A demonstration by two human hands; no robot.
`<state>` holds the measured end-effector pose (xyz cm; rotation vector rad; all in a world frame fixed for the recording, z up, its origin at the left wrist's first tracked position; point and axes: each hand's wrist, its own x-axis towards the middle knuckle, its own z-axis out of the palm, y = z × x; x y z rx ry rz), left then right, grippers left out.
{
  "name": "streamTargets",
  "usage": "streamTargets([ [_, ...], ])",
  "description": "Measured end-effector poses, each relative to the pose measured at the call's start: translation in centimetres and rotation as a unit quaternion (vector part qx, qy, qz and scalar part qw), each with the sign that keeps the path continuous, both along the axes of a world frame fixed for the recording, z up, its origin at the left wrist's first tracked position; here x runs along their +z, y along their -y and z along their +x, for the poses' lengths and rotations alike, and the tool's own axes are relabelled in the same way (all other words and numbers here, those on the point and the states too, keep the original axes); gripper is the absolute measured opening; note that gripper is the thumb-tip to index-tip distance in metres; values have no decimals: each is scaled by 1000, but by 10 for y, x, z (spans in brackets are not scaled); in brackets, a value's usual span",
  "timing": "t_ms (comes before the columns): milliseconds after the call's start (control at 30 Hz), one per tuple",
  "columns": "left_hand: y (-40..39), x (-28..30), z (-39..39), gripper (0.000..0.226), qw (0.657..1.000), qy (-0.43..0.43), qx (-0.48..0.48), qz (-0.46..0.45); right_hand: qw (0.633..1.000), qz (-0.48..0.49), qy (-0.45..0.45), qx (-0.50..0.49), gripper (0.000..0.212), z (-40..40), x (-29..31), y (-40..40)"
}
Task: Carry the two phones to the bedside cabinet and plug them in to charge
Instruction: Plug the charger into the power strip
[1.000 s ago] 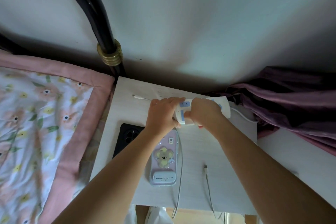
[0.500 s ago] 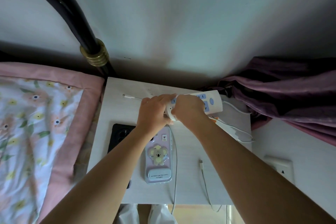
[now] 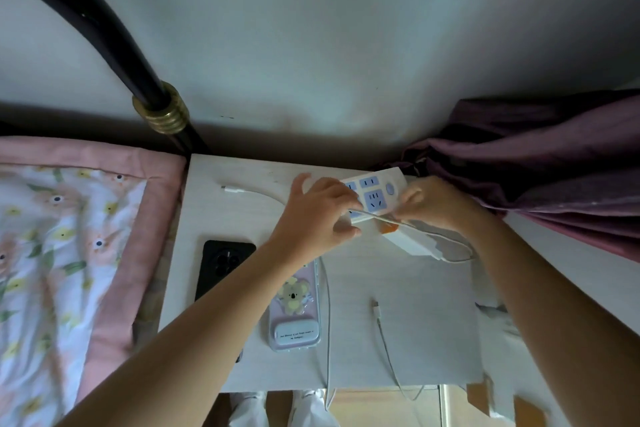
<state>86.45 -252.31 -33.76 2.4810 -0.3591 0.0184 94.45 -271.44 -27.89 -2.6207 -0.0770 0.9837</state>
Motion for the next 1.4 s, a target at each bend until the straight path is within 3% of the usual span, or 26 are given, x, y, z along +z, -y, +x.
streamTargets([
  [100, 12, 5, 0, 37, 995, 66, -41, 55, 992, -74, -71, 71, 23, -9, -2, 22],
  [167, 19, 7, -2, 42, 993, 67, -87, 47, 988, -85, -107, 71, 46, -15, -7, 27],
  [267, 24, 7, -5, 35, 989, 49, -137, 28, 988, -118, -64, 74, 67, -29, -21, 31],
  [367, 23, 5, -6, 33, 991, 13, -136, 5, 983, -167, 16, 68, 60, -40, -31, 29],
  [500, 22, 7, -6, 29, 993, 0, -116, -27, 987, -148, 39, 44, 39, -36, -22, 36],
  [633, 14, 2, -2, 23, 994, 9, -10, -105, 992, -97, 66, 43, 50, -24, -4, 38],
  [700, 8, -1, -3, 28, 992, 5, 38, -118, 996, -36, 83, 26, 46, -15, 3, 34],
  [800, 5, -1, -5, 53, 990, -56, 71, -105, 994, -3, 96, 43, 38, 0, 14, 22],
  [967, 4, -3, -2, 83, 981, -136, 113, -86, 974, -154, 52, 157, 47, 12, 21, 3],
  [1067, -3, -12, -2, 96, 977, -181, 103, -52, 958, -195, 64, 199, 42, 11, 16, -2],
  [1233, -7, -19, -6, 97, 979, -190, 72, 11, 954, -199, 77, 212, 45, 13, 21, -14],
  [1400, -8, -24, -7, 93, 981, -174, 77, 30, 944, -194, 102, 247, 21, 12, 19, -31],
])
